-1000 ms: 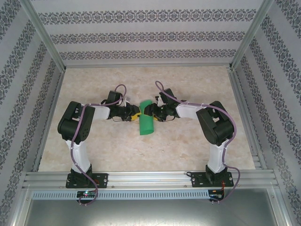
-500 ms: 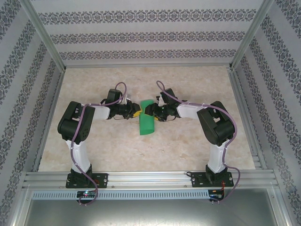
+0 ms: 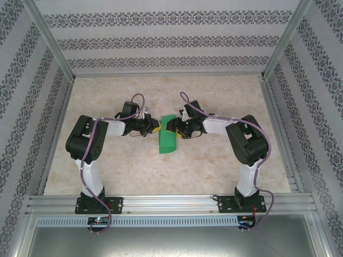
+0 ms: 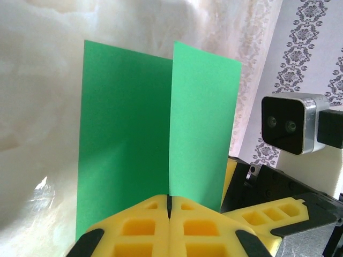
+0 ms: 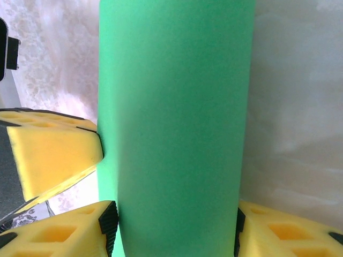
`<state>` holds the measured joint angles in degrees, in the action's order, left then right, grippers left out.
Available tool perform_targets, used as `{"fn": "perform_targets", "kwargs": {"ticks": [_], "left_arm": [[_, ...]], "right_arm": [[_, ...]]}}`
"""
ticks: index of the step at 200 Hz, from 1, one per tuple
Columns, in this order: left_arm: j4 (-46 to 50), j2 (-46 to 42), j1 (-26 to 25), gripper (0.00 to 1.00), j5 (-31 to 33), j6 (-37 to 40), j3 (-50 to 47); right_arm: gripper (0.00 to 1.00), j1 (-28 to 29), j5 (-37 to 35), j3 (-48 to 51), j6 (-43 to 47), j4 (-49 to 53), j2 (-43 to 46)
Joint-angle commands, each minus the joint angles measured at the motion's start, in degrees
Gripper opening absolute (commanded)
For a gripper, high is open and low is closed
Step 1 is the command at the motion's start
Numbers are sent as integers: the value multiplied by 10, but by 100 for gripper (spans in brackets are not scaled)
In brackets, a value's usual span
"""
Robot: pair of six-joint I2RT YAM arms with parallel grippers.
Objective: Fold a paper plane with a square sheet of paper (pick it up from the middle)
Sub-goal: Hold the square sheet of paper at the center of the table.
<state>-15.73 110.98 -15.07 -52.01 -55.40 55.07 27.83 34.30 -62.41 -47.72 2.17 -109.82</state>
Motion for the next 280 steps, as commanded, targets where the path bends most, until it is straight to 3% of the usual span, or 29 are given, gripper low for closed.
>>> {"fn": "perform_targets", "kwargs": {"ticks": [1,126,197,215,265,280], "left_arm": [[25,15,-7,1,8,27,2],[88,18,-7,0,35,65,7],[112,14,-7,5,42,76,22],[133,0,-6,11,59,82,28],[253,-66,-5,44,174,116,55],[274,-79,-5,48,200,118,57]], "right_arm": [[58,-7,9,-12,19,24,27],[51,-14,-9,-50,60,97,-20],[46,-9,-32,-57,80,129,-40],[44,-5,-52,-59,84,140,-45],[41,6,-119,-62,86,166,-60],[41,9,-150,-68,96,189,-60]]}}
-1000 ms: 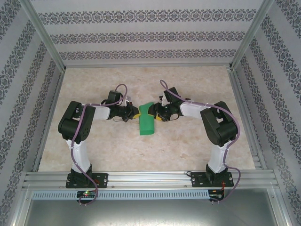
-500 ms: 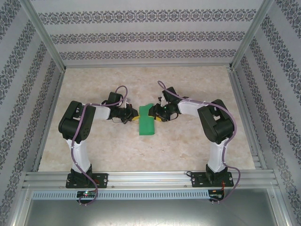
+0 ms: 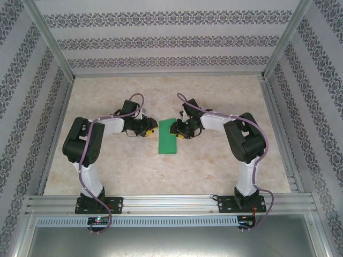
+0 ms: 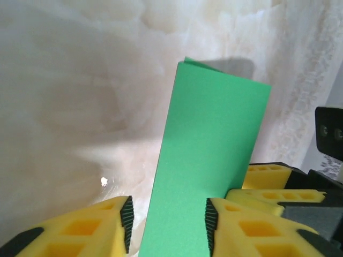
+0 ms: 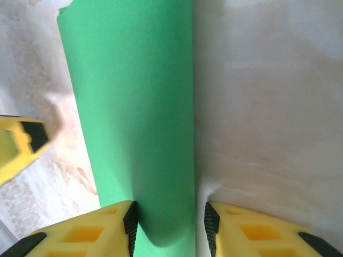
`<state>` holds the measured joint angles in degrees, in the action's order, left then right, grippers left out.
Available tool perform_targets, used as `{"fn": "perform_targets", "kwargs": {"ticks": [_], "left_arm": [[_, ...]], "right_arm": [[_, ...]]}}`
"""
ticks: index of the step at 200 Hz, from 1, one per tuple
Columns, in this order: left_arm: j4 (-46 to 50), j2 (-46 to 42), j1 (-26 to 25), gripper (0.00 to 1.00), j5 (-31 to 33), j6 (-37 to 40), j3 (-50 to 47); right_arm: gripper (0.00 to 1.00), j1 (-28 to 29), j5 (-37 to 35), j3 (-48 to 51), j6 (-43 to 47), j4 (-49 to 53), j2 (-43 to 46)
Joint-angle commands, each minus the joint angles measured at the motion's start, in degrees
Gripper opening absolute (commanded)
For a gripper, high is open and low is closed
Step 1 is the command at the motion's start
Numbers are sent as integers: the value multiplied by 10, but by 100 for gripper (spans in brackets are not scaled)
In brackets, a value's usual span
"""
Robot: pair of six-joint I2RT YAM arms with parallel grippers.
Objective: Fold a paper plane with a square sheet of paper (pick it up from the middle)
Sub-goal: Hold the square sheet of paper at the center of the table.
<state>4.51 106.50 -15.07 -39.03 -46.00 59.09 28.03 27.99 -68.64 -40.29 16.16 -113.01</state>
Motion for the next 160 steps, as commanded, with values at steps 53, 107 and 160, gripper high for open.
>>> {"fn": "perform_targets", "kwargs": {"ticks": [53,107,160], "left_arm": [[110,-78,-5,58,157,10,7],[88,-118,-6,62,189,6,-37],[69,-109,-16,64,180,6,-50]], "right_arm": [[38,10,-115,-6,10,63,-42],[38,12,-140,2,14,80,-67],[38,13,-151,5,-3,85,-94]]}}
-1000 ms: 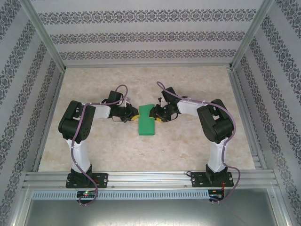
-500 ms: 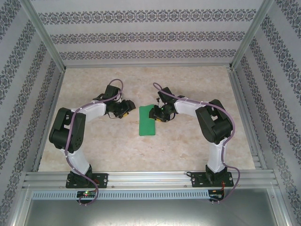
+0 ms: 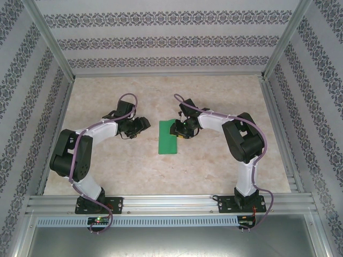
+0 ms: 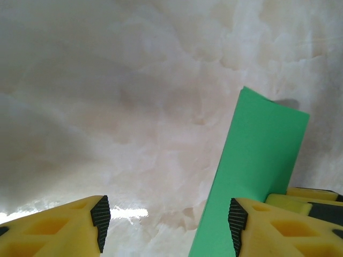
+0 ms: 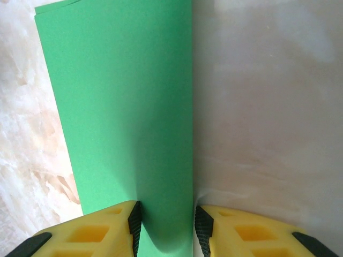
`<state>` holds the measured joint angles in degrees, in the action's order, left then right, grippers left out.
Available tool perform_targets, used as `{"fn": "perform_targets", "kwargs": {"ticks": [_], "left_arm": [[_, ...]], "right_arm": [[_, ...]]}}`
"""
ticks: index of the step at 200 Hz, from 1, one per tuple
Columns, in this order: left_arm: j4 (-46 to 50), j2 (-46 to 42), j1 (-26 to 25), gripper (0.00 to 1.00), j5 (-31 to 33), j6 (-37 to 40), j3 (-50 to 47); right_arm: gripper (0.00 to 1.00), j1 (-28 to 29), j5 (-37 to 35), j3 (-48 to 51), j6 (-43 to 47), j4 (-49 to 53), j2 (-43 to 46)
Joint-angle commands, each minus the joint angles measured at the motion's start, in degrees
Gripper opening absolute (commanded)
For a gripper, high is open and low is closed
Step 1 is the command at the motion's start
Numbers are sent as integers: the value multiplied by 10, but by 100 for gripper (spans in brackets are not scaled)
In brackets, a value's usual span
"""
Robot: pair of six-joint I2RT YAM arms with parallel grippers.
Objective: Fold a paper plane with a square sheet of paper (pick it up from the middle)
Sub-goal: Hold the square sheet of paper at the center of the table.
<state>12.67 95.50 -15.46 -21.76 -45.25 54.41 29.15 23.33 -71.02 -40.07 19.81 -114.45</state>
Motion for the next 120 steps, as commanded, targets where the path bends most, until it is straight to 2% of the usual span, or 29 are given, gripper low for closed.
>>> {"fn": "perform_targets", "kwargs": {"ticks": [1,73,120], "left_arm": [[-13,1,-13,63,7,-1,-3],[-22,22,-25,64,7,-2,4],[-50,36,-33,61,-40,5,7]], "right_arm": [[38,2,-104,29,-5,48,-80],[39,5,-109,12,-2,72,-106],[39,6,-116,6,11,86,-110]]}}
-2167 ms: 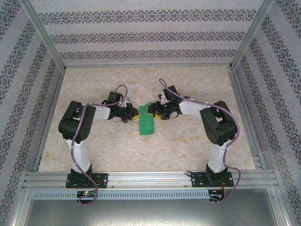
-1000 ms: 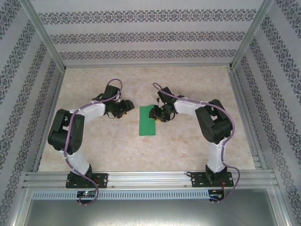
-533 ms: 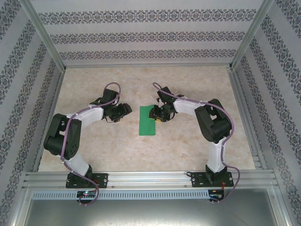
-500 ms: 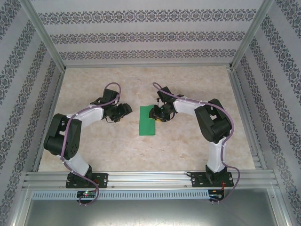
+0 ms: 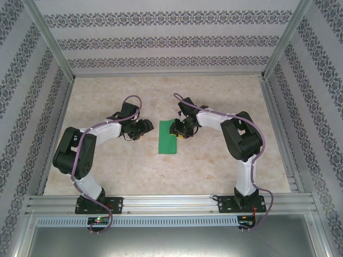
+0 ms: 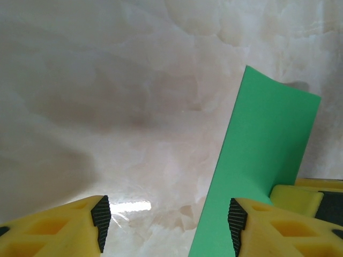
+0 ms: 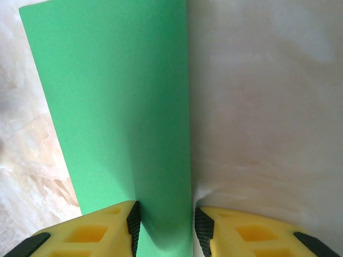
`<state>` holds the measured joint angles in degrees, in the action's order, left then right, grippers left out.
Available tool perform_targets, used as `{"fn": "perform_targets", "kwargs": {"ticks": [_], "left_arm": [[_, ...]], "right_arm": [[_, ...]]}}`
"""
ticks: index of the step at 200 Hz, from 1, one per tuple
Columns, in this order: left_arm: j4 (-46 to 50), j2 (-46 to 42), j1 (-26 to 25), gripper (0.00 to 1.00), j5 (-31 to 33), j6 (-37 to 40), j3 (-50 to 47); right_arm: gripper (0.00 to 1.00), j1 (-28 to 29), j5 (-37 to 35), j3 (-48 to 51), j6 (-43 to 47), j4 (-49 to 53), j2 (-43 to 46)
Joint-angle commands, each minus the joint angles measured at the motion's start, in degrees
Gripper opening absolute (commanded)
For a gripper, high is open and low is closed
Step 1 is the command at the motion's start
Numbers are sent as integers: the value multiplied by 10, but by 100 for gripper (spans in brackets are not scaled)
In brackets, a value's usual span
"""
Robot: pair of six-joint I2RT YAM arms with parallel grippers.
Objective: Fold a paper plane with a square sheet of paper (pick it up from the middle)
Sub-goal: Hold the square sheet of paper at the center of the table.
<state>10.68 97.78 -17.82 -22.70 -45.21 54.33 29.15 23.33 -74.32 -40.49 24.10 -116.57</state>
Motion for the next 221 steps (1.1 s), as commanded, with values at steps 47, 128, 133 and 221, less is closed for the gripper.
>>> {"fn": "perform_targets", "kwargs": {"ticks": [47,128,133,221], "left_arm": [[-83,38,-28,44,-99,0,15],[-77,115,-62,6,-136,4,67],[-77,117,-63,5,-136,4,68],[-32,147,-67,0,-106,21,70]], "right_arm": [[40,8,-114,40,17,45,-97],[40,9,-120,43,11,42,-103],[40,9,-119,42,11,42,-104],[40,11,-119,42,8,45,-111]]}}
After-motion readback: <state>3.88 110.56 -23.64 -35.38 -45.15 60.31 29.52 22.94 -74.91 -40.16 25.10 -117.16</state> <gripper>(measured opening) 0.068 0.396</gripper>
